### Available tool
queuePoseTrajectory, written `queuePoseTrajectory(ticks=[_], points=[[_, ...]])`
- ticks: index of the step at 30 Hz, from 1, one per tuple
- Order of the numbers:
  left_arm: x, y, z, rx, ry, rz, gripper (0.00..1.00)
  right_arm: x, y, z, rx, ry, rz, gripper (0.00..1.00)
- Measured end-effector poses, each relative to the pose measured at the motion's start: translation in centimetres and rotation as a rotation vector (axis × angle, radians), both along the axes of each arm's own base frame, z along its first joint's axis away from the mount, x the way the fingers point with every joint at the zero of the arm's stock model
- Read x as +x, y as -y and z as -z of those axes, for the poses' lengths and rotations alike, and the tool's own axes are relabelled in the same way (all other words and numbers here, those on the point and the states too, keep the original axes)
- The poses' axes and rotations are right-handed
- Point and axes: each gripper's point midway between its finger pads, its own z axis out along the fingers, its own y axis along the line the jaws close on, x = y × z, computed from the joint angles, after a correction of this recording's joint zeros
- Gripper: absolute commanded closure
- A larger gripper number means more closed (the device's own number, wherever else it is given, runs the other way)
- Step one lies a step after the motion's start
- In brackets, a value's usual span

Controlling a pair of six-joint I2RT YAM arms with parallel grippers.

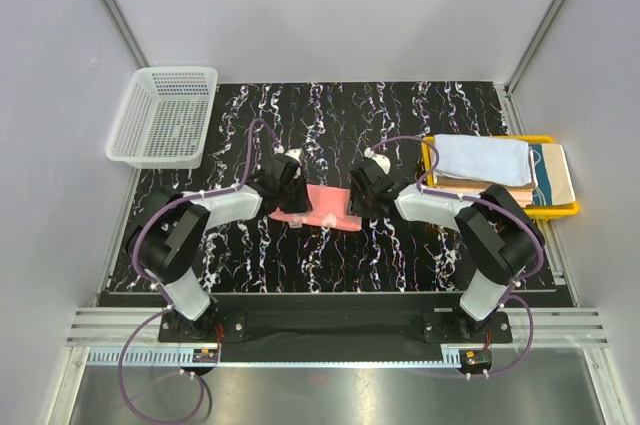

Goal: Fold and stack the towels
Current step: Neatly place the folded towel into the bin

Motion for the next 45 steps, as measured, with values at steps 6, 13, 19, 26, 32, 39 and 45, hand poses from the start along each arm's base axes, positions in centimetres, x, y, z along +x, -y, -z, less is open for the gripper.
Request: queuePoseTrajectory(ticks=[6, 13, 19, 26, 32, 39, 45], points=[[0.1, 0.2, 0.0, -0.010, 0.010, 0.000, 0.85, 0.3, -0.6, 0.2, 0.028, 0.002, 0.022, 0.76], [0.1, 0.5, -0.1, -0.016, 0.014, 0.007, 0.85, 0.3, -0.6, 0.3, 0.028, -0.006, 0.039, 0.95], [-1.0, 1.2, -2.3, -0.065, 0.022, 0.044, 0.83, -0.2, 1.3, -0.5, -0.124, -0.031, -0.011, 1.00], [-2.1, 1.9, -10.8, -0.178, 0.151, 0.094, 0.82, 0.1, 5.1, -3.6, -0.361, 0.005, -0.062, 1.00], [-2.8, 1.4, -15.4, -0.195, 0.217, 0.128, 0.82, 0.9, 8.4, -6.9, -0.563, 0.054, -0.095, 1.00], [-4.1, 0.3, -15.8, -0.126, 0.202, 0.185, 0.81, 2.9, 11.4, -11.7, -0.723, 0.106, -0.100, 1.00], [-5.1, -0.3, -14.8, -0.087, 0.167, 0.220, 0.81, 4.2, 13.9, -15.8, -0.818, 0.125, -0.087, 1.00]])
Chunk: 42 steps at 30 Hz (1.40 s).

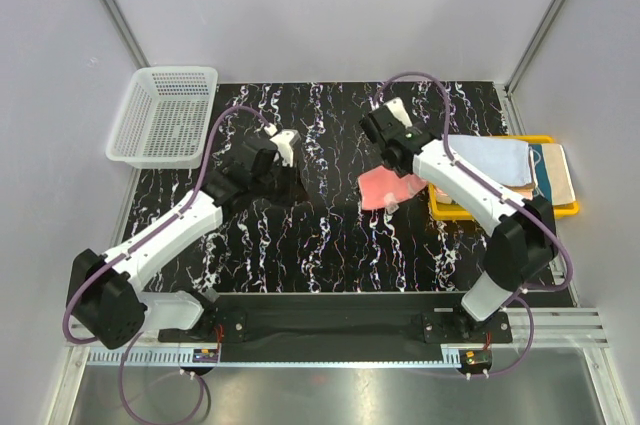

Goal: Fold and stack the towels
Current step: Neatly place the folded towel into the bin

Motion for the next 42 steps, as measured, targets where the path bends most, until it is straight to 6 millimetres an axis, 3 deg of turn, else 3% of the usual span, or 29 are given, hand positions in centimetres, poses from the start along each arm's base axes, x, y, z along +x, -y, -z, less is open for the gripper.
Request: queuePoseTrajectory(ticks=[8, 23, 27, 35, 39, 42], points=[[-0.7, 0.2, 0.8, 0.012, -0.035, 0.042, 0.81, 1.6, 1.8, -7.2, -0.043, 0.063, -0.004, 1.00], [-1.3, 0.7, 1.5, 0.004, -0.073, 0.080, 0.81, 2.8, 2.9, -13.4, -0.091, 0.119, -0.006, 1.00], [-1.3, 0.8, 1.7, 0.004, -0.079, 0.083, 0.81, 3.0, 4.2, -14.6, -0.090, 0.141, 0.024, 1.00], [-1.4, 1.1, 2.0, -0.001, -0.096, 0.097, 0.82, 3.5, 9.8, -13.8, -0.060, 0.125, 0.151, 1.00], [-1.5, 1.3, 2.3, -0.003, -0.110, 0.106, 0.82, 2.7, 13.8, -10.6, -0.020, 0.081, 0.237, 1.00], [-1.6, 1.4, 2.4, -0.008, -0.115, 0.112, 0.81, 1.9, 16.9, -6.9, 0.017, 0.019, 0.312, 0.98]])
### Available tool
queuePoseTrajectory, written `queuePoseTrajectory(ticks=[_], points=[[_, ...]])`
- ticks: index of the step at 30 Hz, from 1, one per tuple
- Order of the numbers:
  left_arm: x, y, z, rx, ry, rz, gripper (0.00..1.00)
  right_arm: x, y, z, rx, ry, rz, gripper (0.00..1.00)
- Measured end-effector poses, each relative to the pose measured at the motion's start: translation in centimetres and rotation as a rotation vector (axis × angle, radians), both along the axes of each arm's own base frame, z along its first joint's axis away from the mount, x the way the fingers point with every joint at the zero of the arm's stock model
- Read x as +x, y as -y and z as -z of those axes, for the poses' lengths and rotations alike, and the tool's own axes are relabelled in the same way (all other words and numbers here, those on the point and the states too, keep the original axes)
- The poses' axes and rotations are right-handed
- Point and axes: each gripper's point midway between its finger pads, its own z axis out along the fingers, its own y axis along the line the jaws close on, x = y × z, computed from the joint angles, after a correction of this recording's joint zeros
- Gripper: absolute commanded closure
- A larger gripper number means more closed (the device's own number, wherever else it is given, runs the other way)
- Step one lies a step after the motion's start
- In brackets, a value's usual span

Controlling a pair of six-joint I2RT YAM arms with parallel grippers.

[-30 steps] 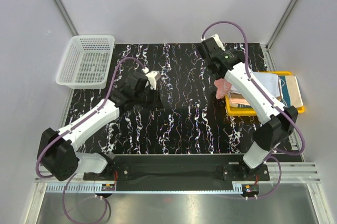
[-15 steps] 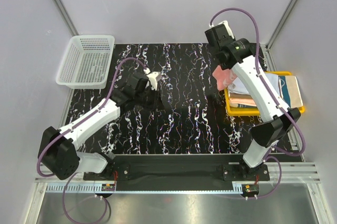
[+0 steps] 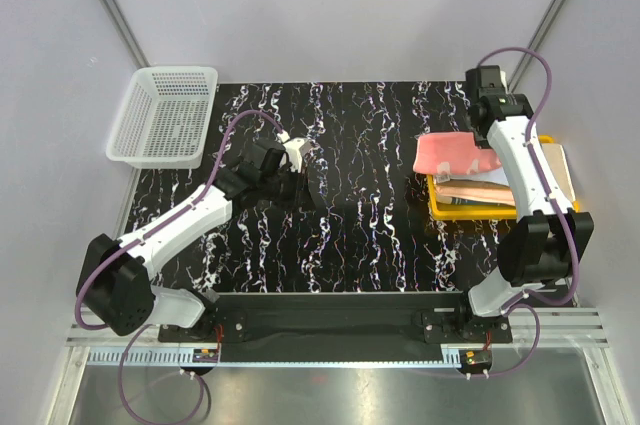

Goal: Fold and stack the towels
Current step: Neatly place the folded towel into the bin

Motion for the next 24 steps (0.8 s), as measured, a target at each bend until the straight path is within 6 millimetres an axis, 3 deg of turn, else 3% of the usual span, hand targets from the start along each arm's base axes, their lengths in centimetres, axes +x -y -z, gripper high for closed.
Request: queuePoseTrajectory(ticks=[1, 3, 4, 5, 6, 7, 12, 15, 18, 24], points=[[0.0, 0.1, 0.0, -0.005, -0.001, 0.002, 0.81, -0.2, 0.8, 1.1, 0.019, -0.017, 0.022, 0.84], [0.0, 0.4, -0.1, -0.018, -0.004, 0.008, 0.81, -0.7, 2.4, 3.2, 0.053, -0.042, 0.075, 0.76], [0.0, 0.4, -0.2, -0.022, -0.006, 0.011, 0.81, -0.8, 3.0, 4.0, 0.070, -0.046, 0.102, 0.62], [-0.1, 0.5, -0.2, -0.025, -0.007, 0.014, 0.81, -0.8, 3.6, 4.7, 0.086, -0.045, 0.134, 0.48], [-0.1, 0.5, -0.2, -0.027, -0.008, 0.015, 0.80, -0.6, 4.1, 5.4, 0.102, -0.040, 0.164, 0.19], [-0.1, 0.6, -0.2, -0.030, -0.008, 0.017, 0.80, -0.6, 4.5, 5.9, 0.113, -0.040, 0.190, 0.00], [-0.1, 0.6, -0.2, -0.033, -0.007, 0.019, 0.80, 0.0, 5.3, 8.6, 0.162, -0.048, 0.283, 0.00], [-0.1, 0.6, -0.3, -0.034, -0.004, 0.019, 0.80, 0.4, 4.6, 8.5, 0.200, -0.013, 0.299, 0.00], [-0.1, 0.5, -0.8, -0.036, 0.011, 0.014, 0.79, 0.9, 3.4, 7.3, 0.227, 0.069, 0.287, 0.00], [-0.1, 0.2, -1.7, -0.043, 0.043, 0.007, 0.79, -0.2, 0.6, 3.6, 0.323, 0.249, 0.222, 0.00]])
